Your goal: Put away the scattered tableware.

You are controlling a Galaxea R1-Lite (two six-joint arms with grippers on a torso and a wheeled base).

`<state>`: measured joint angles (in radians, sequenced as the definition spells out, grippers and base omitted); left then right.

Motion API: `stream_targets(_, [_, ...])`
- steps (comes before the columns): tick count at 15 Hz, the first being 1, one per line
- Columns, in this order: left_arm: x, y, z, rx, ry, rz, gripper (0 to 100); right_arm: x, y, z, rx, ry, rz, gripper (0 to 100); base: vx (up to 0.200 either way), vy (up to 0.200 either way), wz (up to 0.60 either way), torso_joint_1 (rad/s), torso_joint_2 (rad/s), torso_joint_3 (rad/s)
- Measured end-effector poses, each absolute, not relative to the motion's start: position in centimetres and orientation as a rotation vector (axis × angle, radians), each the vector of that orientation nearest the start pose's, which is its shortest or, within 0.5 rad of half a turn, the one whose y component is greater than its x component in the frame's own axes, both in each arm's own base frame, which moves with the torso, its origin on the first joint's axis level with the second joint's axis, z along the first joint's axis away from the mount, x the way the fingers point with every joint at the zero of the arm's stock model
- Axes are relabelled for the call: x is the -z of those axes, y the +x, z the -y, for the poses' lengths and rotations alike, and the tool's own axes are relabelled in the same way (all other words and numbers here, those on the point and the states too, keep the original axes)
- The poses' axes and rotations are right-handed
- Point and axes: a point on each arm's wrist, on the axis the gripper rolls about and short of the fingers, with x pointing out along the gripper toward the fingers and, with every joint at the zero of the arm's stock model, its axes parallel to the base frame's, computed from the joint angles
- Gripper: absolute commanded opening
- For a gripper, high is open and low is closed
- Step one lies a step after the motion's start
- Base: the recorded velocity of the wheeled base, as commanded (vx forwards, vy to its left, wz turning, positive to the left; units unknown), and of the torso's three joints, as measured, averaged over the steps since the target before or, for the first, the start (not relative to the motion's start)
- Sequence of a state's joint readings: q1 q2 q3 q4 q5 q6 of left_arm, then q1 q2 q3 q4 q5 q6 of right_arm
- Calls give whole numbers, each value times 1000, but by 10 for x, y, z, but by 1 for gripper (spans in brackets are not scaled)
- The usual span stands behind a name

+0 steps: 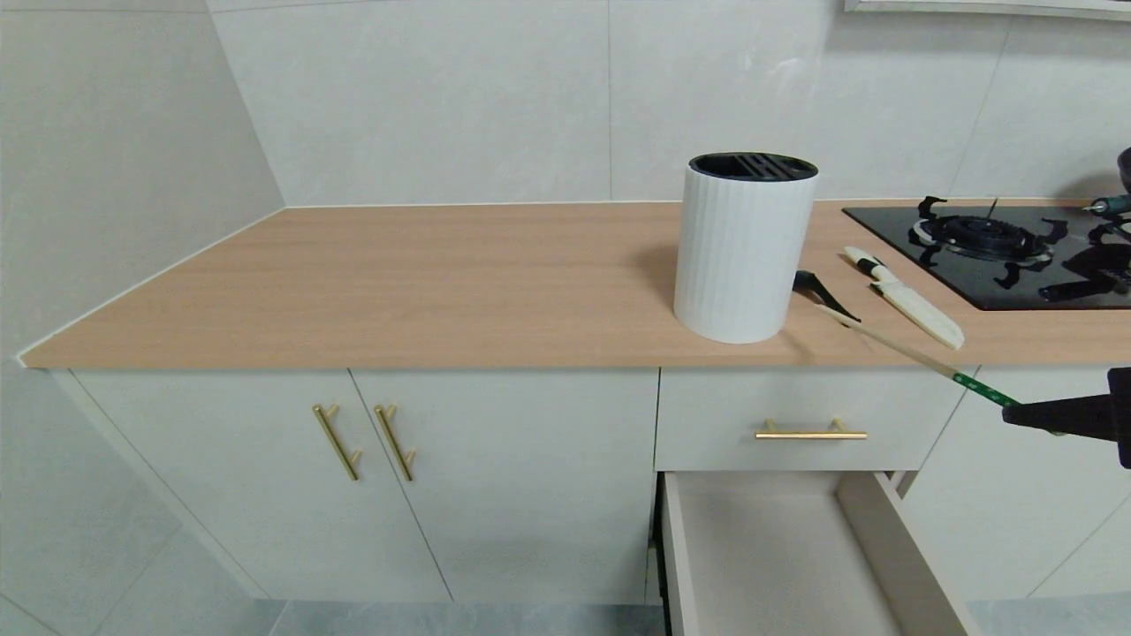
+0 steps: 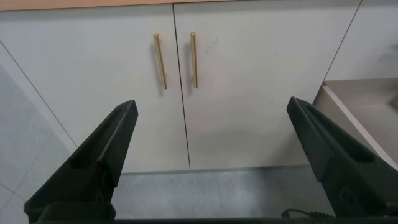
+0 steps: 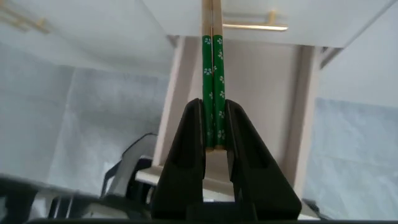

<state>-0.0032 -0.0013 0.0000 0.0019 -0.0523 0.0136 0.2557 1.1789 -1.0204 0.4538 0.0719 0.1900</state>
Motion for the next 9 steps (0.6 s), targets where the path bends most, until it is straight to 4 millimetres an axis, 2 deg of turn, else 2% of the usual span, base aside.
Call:
stream_targets(4, [-75, -23, 1, 56, 14, 0, 100, -250, 143, -41, -316, 47, -623, 0, 0, 0, 0, 0, 0, 0])
stream_targets(9, [-75, -23, 1, 56, 14, 0, 100, -226, 135, -58, -440, -51, -663, 0, 0, 0, 0, 0, 0, 0])
